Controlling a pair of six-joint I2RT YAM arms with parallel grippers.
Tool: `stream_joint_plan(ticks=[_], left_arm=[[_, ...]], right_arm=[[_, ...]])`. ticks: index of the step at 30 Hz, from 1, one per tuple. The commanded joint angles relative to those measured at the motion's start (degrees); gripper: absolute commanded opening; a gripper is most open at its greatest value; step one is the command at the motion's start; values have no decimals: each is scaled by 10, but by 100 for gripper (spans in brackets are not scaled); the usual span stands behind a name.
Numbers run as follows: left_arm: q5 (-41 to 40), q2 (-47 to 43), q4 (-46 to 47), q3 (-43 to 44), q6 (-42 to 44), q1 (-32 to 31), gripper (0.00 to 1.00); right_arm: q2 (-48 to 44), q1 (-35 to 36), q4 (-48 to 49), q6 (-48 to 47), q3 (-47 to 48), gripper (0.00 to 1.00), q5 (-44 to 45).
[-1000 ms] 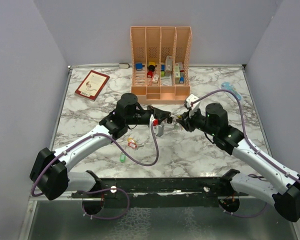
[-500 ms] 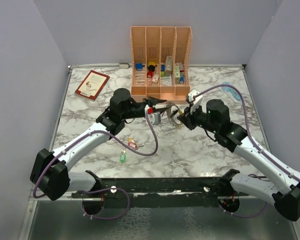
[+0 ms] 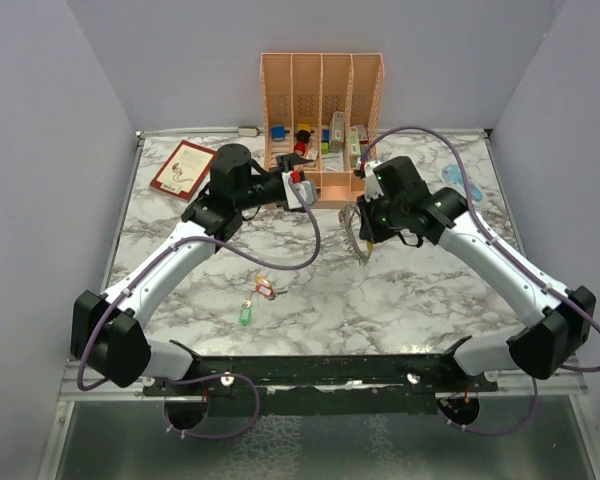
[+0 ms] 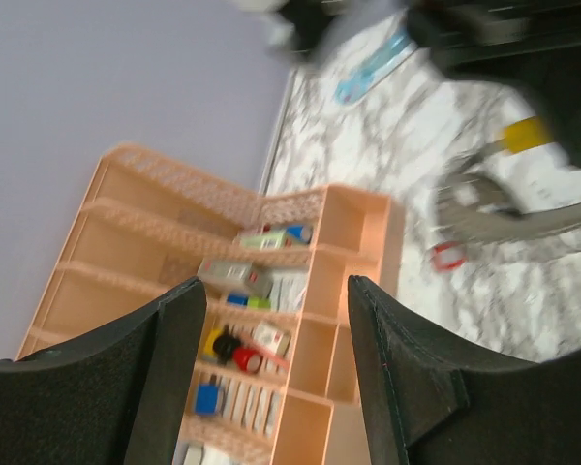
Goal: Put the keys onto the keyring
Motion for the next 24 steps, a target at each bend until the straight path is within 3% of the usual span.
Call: stream_joint_plan(ticks=[1, 3, 7, 11, 15, 19, 24], left_arm=[[-80, 30, -79, 54, -25, 34, 63], [-100, 39, -121, 79, -12, 40, 64], [-134, 35, -116, 72, -49, 57, 64], [-132, 17, -100, 37, -65, 66, 69], [-160, 29, -117, 47, -68, 77, 72], [-148, 33, -124, 50, -78, 86, 74], [-141, 38, -122, 45, -83, 86, 88]], right_arm=[[39, 0, -153, 36, 38, 1, -22], [42, -1, -134, 27, 34, 1, -77], [64, -7, -84, 32, 35, 1, -199], [68, -7, 74, 97, 13, 1, -337], [99, -24, 150, 144, -27, 1, -345], [123, -78, 258, 193, -131, 1, -385], [146, -126, 286, 184, -181, 1, -365]])
